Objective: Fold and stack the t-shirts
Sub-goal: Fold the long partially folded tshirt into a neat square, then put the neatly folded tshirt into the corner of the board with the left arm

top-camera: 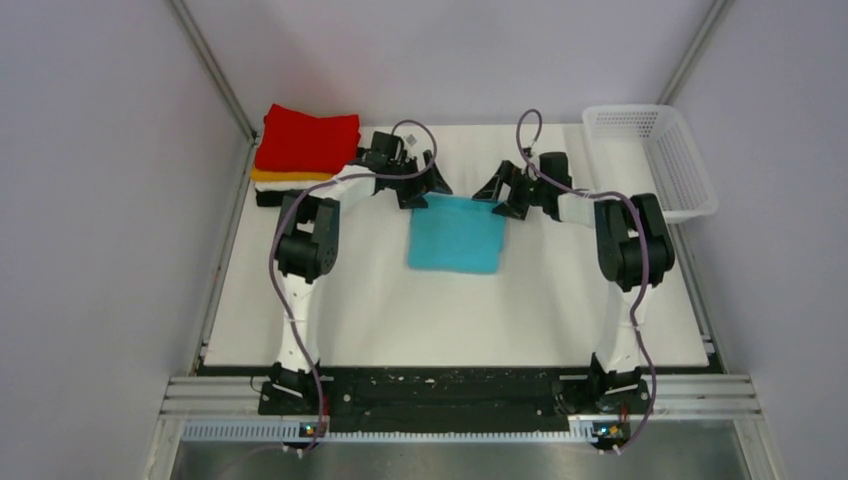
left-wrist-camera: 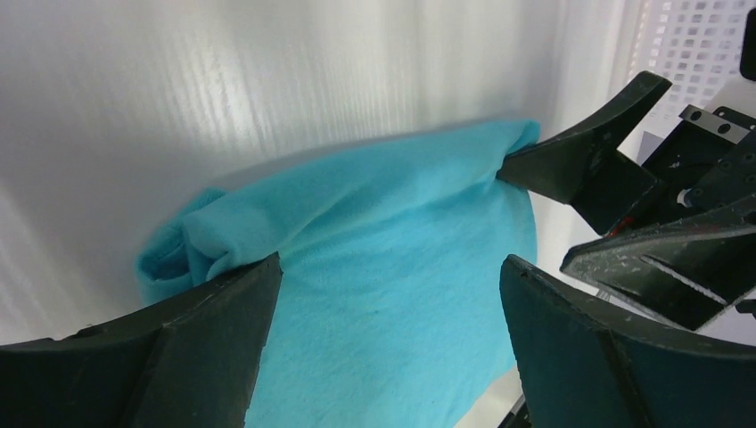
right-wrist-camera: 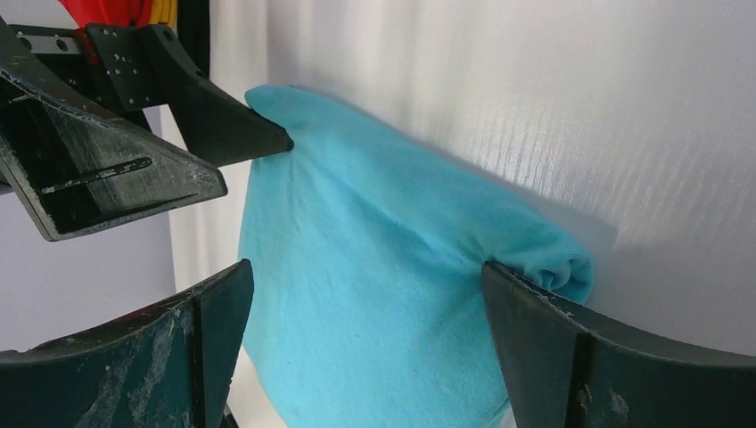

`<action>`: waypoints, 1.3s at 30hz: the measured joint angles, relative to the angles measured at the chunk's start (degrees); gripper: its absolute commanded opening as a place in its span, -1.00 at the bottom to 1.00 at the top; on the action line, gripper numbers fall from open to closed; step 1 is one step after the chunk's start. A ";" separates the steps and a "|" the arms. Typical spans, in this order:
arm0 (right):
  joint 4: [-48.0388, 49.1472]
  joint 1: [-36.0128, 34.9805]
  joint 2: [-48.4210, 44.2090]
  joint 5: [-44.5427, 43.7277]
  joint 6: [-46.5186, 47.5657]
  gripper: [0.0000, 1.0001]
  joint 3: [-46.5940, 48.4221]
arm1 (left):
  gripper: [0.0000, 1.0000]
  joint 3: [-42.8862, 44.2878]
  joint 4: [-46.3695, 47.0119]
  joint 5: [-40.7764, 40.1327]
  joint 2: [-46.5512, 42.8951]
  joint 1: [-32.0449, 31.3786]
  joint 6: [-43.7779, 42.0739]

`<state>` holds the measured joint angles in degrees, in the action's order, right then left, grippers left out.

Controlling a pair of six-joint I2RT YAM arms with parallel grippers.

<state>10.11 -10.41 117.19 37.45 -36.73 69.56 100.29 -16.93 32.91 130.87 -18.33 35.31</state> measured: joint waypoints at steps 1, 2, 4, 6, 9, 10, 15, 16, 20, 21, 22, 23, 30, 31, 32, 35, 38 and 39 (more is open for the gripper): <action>-0.04 0.02 0.00 0.04 0.04 0.97 0.00 | 0.97 -0.96 0.44 0.33 -0.66 0.33 0.20; -0.15 0.04 -0.11 0.02 0.09 0.98 0.00 | 0.97 -1.95 0.48 0.22 -1.51 0.59 0.26; -0.90 0.04 -0.83 -0.81 0.33 0.97 -0.11 | 0.97 -4.22 -0.28 -1.90 -4.13 1.01 0.02; -2.51 0.13 -3.10 -3.87 1.05 0.97 -1.49 | 0.97 -6.60 -1.75 -6.14 -7.52 1.44 -0.81; -5.44 0.72 -9.20 -8.98 2.29 0.97 -5.97 | 0.98 -10.45 -2.78 -11.80 -13.38 1.97 -1.99; -6.05 0.98 -11.65 -10.73 2.71 0.97 -7.91 | 0.97 -11.89 -2.86 -13.27 -15.47 2.14 -2.43; -8.59 1.99 -24.48 -16.76 4.26 0.97 -17.29 | 0.98 -14.67 -3.06 -15.30 -19.69 2.36 -4.50; -9.05 1.99 -26.71 -17.42 4.46 0.97 -18.75 | 0.98 -14.75 -3.13 -14.97 -19.32 2.19 -5.01; -11.32 1.97 -34.53 -19.71 5.27 0.97 -23.50 | 0.91 -14.19 -5.09 -14.29 -15.10 -0.37 -8.57; -12.15 1.99 -36.22 -20.39 5.49 0.97 -24.35 | 0.88 -13.77 -5.79 -14.34 -13.53 -1.36 -9.40; -13.05 1.99 -37.77 -21.03 5.68 0.97 -25.07 | 0.84 -13.44 -6.36 -14.38 -12.28 -2.19 -10.01; -13.84 1.99 -39.08 -21.64 5.79 0.97 -25.70 | 0.81 -13.11 -6.78 -14.32 -11.13 -2.99 -10.45; -20.06 1.99 -51.78 -27.52 7.37 0.97 -29.92 | 0.18 -7.67 -9.29 -18.97 -8.00 -8.17 -12.37; -20.87 1.99 -53.77 -28.35 7.63 0.97 -30.56 | -0.17 -6.97 -9.70 -19.98 -7.37 -8.94 -12.37; -21.68 1.99 -55.71 -29.20 7.78 0.97 -30.97 | -0.47 -6.14 -10.23 -21.40 -6.84 -9.81 -12.22; -23.63 1.99 -60.02 -31.98 8.31 0.97 -31.39 | -1.00 -4.61 -11.72 -26.84 -5.46 -12.74 -11.21; -24.76 2.05 -63.49 -34.88 8.87 0.97 -31.41 | -1.00 -0.76 -15.04 -34.84 -3.85 -16.20 -10.40; -25.09 2.05 -64.52 -35.91 9.16 0.97 -31.43 | -1.00 0.39 -15.89 -36.89 -3.28 -17.05 -10.32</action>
<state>-14.98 -8.36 52.66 1.54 -27.57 38.13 100.68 -32.82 -3.99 127.59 -35.38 24.99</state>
